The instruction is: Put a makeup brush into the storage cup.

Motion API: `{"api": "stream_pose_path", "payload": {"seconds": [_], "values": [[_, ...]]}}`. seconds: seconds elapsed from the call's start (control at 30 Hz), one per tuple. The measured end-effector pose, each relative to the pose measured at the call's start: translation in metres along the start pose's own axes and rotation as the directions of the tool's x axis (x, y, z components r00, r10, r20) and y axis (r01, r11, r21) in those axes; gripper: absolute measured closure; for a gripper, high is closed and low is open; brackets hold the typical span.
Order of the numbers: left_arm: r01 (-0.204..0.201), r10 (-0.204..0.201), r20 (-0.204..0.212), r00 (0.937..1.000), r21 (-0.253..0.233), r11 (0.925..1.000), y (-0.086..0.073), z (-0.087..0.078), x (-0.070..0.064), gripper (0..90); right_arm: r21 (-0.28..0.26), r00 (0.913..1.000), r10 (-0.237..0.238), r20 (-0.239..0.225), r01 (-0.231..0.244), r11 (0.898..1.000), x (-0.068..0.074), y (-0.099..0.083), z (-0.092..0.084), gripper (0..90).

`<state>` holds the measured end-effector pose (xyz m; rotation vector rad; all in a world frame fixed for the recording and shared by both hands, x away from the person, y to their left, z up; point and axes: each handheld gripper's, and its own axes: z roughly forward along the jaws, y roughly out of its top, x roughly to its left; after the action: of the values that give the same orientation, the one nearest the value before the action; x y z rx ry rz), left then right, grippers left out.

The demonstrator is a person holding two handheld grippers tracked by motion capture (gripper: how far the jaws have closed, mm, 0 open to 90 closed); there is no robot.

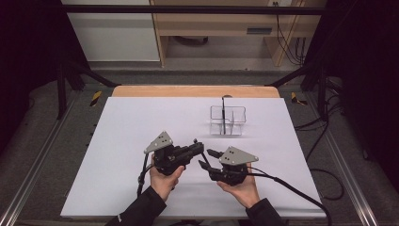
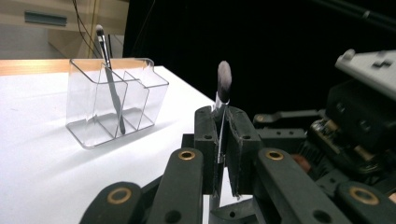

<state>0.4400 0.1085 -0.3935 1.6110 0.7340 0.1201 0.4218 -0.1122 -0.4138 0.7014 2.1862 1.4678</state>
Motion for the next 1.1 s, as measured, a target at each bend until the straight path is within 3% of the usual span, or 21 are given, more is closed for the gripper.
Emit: {"api": "stream_pose_path", "payload": {"seconds": [0.57,0.8,1.1], "values": [[-0.029,0.029,-0.006,0.9996,0.023,0.9993,-0.0031,0.0047,-0.0041,84.0,0.004,0.9998,0.011,-0.015,-0.011,1.0,-0.0005,0.0052,-0.0035,82.0],[-0.036,0.036,0.001,0.9994,0.019,0.9992,-0.0025,0.0049,-0.0037,82.7,-0.001,0.9997,0.011,-0.02,-0.011,1.0,-0.0003,0.0055,-0.004,83.4],[-0.073,0.073,0.003,0.9973,0.009,0.9973,0.0057,-0.003,-0.0022,56.9,0.011,0.9996,0.029,0.0,-0.029,1.0,-0.005,0.0042,-0.0035,83.5]]}}
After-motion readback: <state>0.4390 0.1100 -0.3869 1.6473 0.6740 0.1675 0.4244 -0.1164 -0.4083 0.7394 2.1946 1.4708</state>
